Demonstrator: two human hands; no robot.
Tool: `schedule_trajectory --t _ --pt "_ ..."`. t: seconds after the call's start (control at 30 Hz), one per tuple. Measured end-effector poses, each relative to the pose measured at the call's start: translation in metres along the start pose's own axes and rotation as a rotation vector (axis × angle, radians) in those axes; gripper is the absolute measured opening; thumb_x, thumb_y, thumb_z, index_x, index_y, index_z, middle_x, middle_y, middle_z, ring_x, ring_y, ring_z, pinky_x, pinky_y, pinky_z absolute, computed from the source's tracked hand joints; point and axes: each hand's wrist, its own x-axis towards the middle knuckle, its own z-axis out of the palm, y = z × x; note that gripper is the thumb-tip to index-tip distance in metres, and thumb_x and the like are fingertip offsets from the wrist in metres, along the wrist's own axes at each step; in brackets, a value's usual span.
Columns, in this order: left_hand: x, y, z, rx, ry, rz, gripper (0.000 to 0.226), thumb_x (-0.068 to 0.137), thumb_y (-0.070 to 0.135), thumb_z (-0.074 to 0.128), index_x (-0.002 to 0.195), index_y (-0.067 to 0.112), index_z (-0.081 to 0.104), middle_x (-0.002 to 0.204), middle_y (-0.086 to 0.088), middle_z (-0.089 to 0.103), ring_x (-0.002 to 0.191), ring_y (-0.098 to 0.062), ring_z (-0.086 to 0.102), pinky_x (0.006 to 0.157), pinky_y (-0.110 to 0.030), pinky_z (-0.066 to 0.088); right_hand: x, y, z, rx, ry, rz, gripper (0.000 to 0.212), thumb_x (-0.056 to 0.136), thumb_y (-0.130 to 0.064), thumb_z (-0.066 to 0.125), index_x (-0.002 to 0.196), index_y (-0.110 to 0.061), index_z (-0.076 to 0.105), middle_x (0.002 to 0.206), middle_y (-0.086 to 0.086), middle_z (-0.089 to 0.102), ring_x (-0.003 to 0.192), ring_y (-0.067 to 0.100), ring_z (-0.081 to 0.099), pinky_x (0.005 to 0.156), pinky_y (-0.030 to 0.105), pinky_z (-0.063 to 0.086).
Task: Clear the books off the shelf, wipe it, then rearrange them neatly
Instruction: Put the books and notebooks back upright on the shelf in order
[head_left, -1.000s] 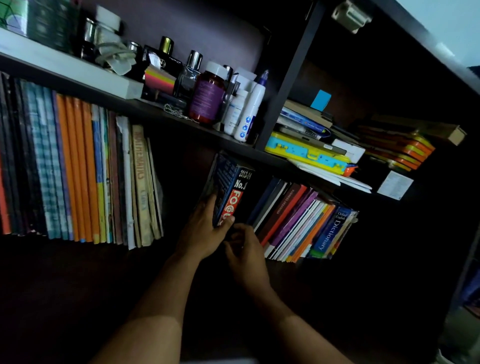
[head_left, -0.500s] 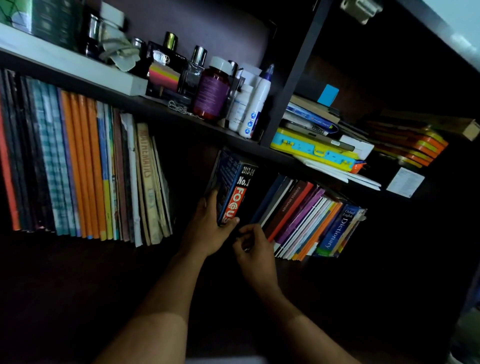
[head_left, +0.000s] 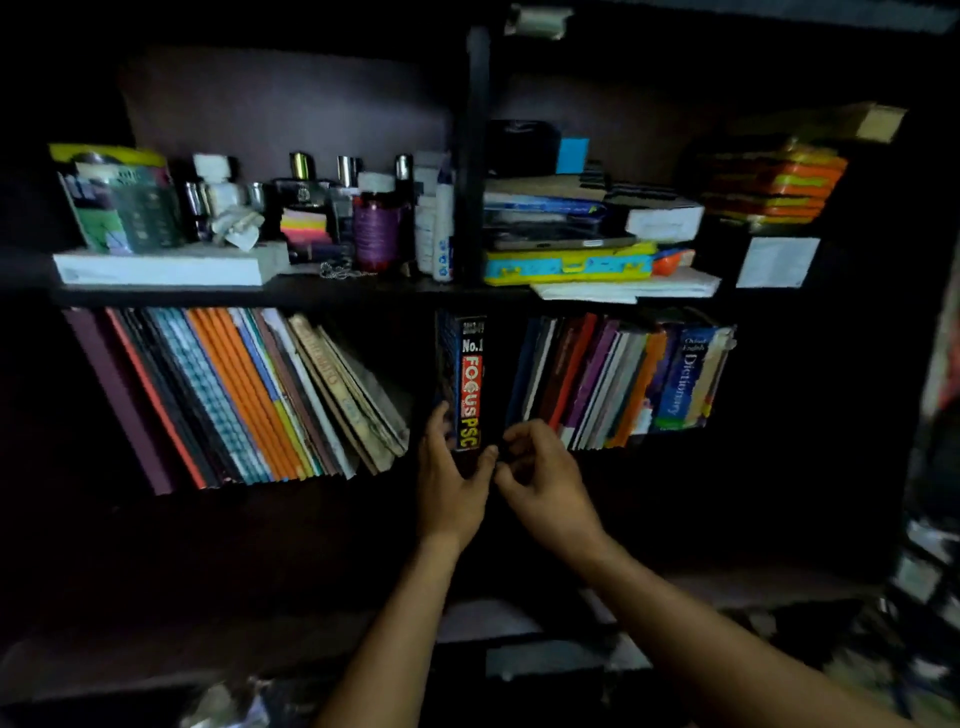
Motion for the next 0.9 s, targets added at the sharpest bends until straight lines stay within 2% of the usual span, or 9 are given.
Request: schedule_trajectory --t 0.1,0.13,0.27,0.43,0.53,0.67,0.77,0.87,0.9 --pt "-0.044 0.038 0.003 -0.051 -0.106 -0.05 0.056 0.093 0.017 0.073 0.139 0.034 0.044 0.128 -0.005 0.064 0.095 -0.006 0.069 0.082 -0.021 0.054 -0.029 -0.022 -0.043 0.032 0.021 0.012 0.023 0.089 -0.015 0.071 0.107 -0.02 0.058 0.099 -0.002 0.06 0.085 0.005 0.061 0.074 0.013 0.048" --pt "-0.057 0.054 0.007 -0.049 -0.133 -0.049 0.048 0.094 0.018 0.072 0.133 0.034 0.049 0.121 -0.003 0.068 0.089 -0.007 0.07 0.079 -0.023 0.056 -0.041 -0.028 -0.06 0.027 0.012 0.02 0.021 0.089 -0.017 0.071 0.106 -0.021 0.058 0.099 -0.003 0.06 0.085 0.005 0.061 0.074 0.015 0.049" --pt "-0.111 0.115 0.046 -0.013 -0.282 0.02 0.029 0.096 0.022 0.068 0.121 0.033 0.06 0.104 0.007 0.072 0.086 -0.009 0.072 0.082 -0.045 0.061 -0.091 -0.047 -0.148 -0.073 -0.049 0.056 0.013 0.093 -0.023 0.065 0.103 -0.023 0.057 0.099 -0.003 0.058 0.083 0.006 0.061 0.072 0.019 0.051" --pt "-0.203 0.19 0.151 0.082 -0.718 0.163 0.017 0.1 0.023 0.06 0.111 0.034 0.064 0.099 0.011 0.072 0.088 -0.001 0.068 0.077 -0.03 0.056 -0.181 -0.047 -0.294 -0.276 0.056 0.182 0.018 0.085 -0.018 0.061 0.102 -0.024 0.057 0.097 -0.004 0.059 0.086 0.007 0.058 0.076 0.024 0.048" --pt "-0.266 0.226 0.218 0.138 -0.911 0.262 0.015 0.096 0.023 0.06 0.107 0.031 0.066 0.092 0.01 0.072 0.09 -0.011 0.068 0.079 -0.034 0.052 -0.247 -0.042 -0.375 -0.44 0.101 0.29 0.02 0.083 -0.022 0.063 0.101 -0.024 0.056 0.095 -0.002 0.059 0.086 0.012 0.057 0.079 0.032 0.049" --pt "-0.334 0.248 0.279 0.197 -1.138 0.337 0.025 0.094 0.023 0.065 0.116 0.034 0.064 0.095 0.019 0.068 0.093 -0.005 0.066 0.086 -0.025 0.05 -0.331 -0.047 -0.456 -0.599 0.11 0.45 0.026 0.088 -0.036 0.068 0.108 -0.022 0.059 0.101 -0.003 0.063 0.089 0.011 0.057 0.081 0.032 0.048" --pt "-0.38 0.243 0.302 0.29 -1.289 0.309 0.044 0.091 0.042 0.07 0.131 0.028 0.059 0.106 0.01 0.069 0.093 -0.012 0.068 0.09 -0.029 0.053 -0.397 -0.044 -0.506 -0.713 0.172 0.637 0.041 0.083 -0.049 0.063 0.115 -0.023 0.06 0.112 -0.001 0.064 0.1 0.015 0.059 0.09 0.04 0.05" --pt "-0.417 0.23 0.312 0.32 -1.463 0.139 0.074 0.072 0.073 0.066 0.134 0.034 0.055 0.119 0.001 0.069 0.107 -0.021 0.068 0.093 -0.038 0.056 -0.461 -0.04 -0.547 -1.032 0.212 1.052 0.065 0.084 -0.066 0.055 0.136 -0.028 0.047 0.136 0.005 0.051 0.125 0.03 0.049 0.101 0.046 0.045" --pt "-0.431 0.224 0.316 0.309 -1.496 0.106 0.068 0.067 0.075 0.064 0.126 0.041 0.059 0.118 0.003 0.069 0.109 -0.02 0.068 0.094 -0.043 0.057 -0.487 -0.036 -0.558 -1.072 0.214 1.219 0.076 0.085 -0.072 0.053 0.145 -0.027 0.039 0.145 0.007 0.043 0.133 0.032 0.042 0.104 0.048 0.043"
